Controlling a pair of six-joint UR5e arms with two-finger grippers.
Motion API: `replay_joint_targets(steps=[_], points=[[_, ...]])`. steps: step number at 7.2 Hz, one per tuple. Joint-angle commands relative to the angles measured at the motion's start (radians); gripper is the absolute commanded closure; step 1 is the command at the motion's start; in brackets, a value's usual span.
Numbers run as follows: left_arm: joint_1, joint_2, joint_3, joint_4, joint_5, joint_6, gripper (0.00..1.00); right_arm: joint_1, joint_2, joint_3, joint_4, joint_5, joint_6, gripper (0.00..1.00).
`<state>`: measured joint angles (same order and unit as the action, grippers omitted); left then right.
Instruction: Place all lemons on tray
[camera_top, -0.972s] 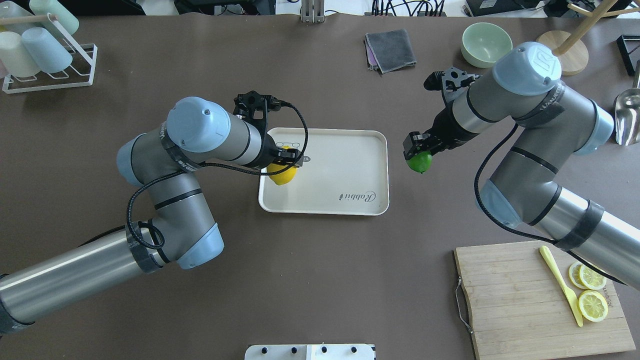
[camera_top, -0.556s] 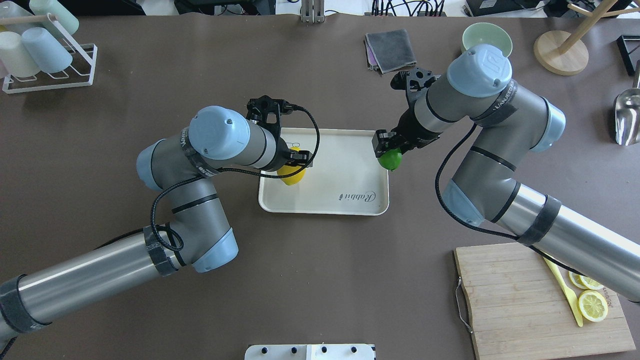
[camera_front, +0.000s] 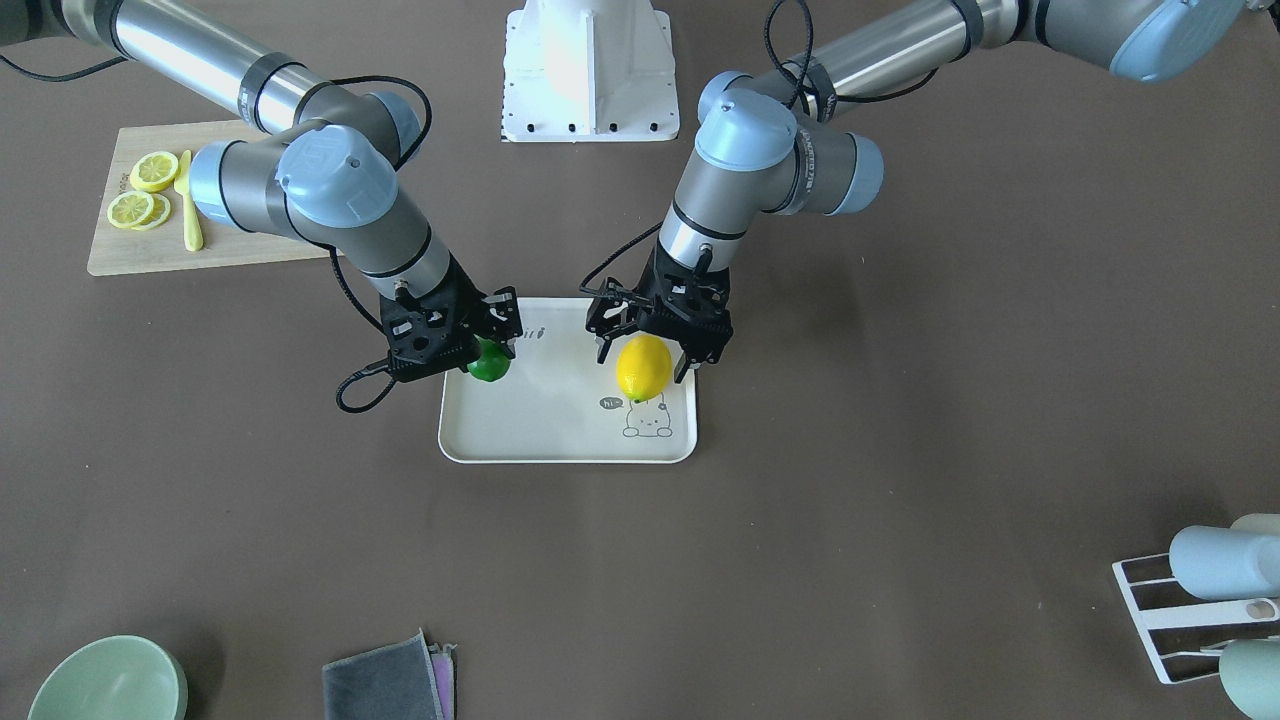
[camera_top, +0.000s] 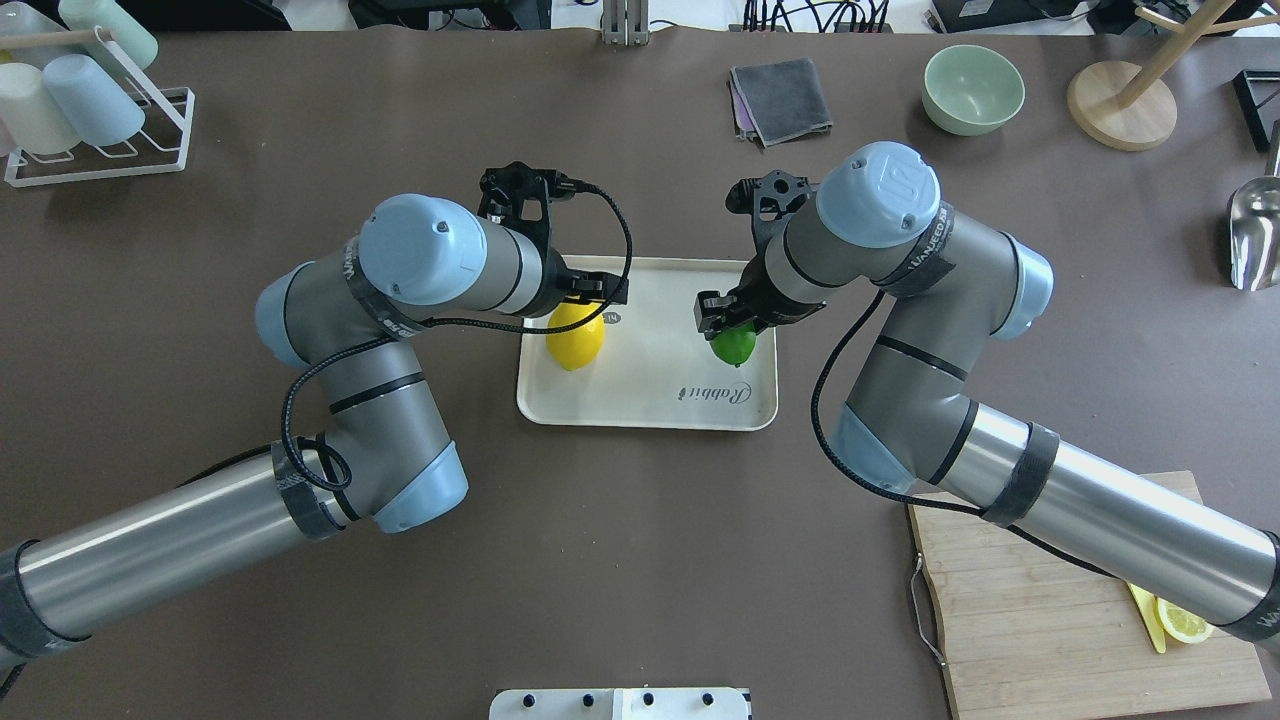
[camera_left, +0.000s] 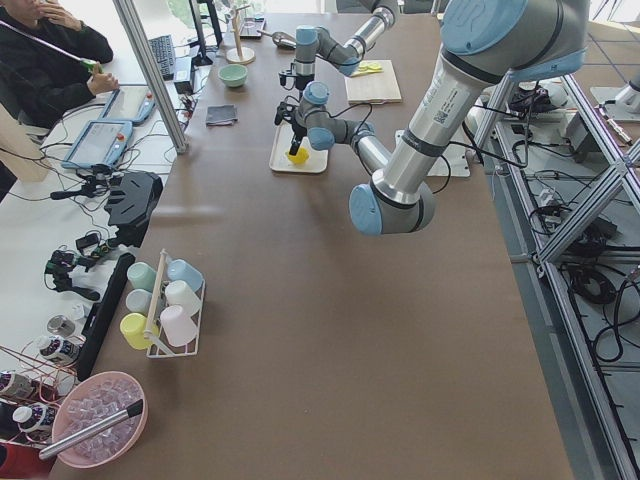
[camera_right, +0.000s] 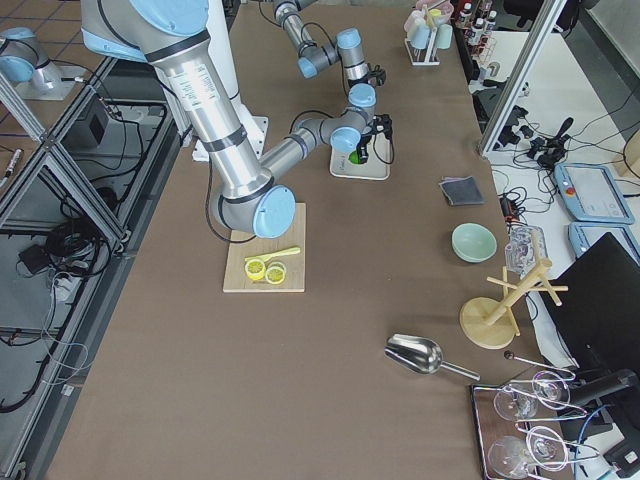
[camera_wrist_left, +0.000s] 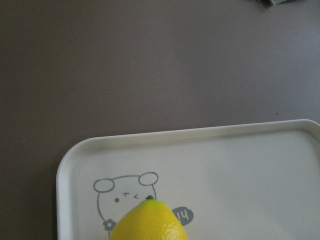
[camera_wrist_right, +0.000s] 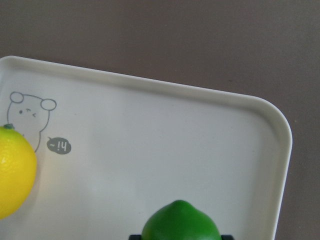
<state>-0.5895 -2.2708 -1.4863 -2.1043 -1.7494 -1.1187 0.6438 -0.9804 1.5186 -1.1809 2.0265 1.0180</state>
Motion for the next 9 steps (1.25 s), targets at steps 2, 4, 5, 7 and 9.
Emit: replay_joint_targets(steps=[2, 4, 5, 7, 9], points=[[-0.145, 0.164, -0.174, 0.009, -0.119, 0.072, 0.02, -0.018, 0.049, -0.08, 0.001, -0.022, 0.005, 0.01], [-0.187, 0.279, -0.241, -0.002, -0.116, 0.328, 0.02, 0.029, 0.045, -0.046, -0.002, 0.004, -0.001, 0.0], [-0.243, 0.31, -0.265, 0.006, -0.128, 0.333, 0.02, 0.052, 0.017, 0.015, -0.002, 0.001, -0.015, 0.0], [-0.306, 0.404, -0.269, -0.06, -0.168, 0.338, 0.02, 0.123, -0.203, 0.217, 0.0, 0.003, -0.068, 0.0], [-0.456, 0.541, -0.264, -0.147, -0.317, 0.458, 0.02, 0.248, -0.335, 0.281, 0.0, 0.064, -0.184, 0.0]])
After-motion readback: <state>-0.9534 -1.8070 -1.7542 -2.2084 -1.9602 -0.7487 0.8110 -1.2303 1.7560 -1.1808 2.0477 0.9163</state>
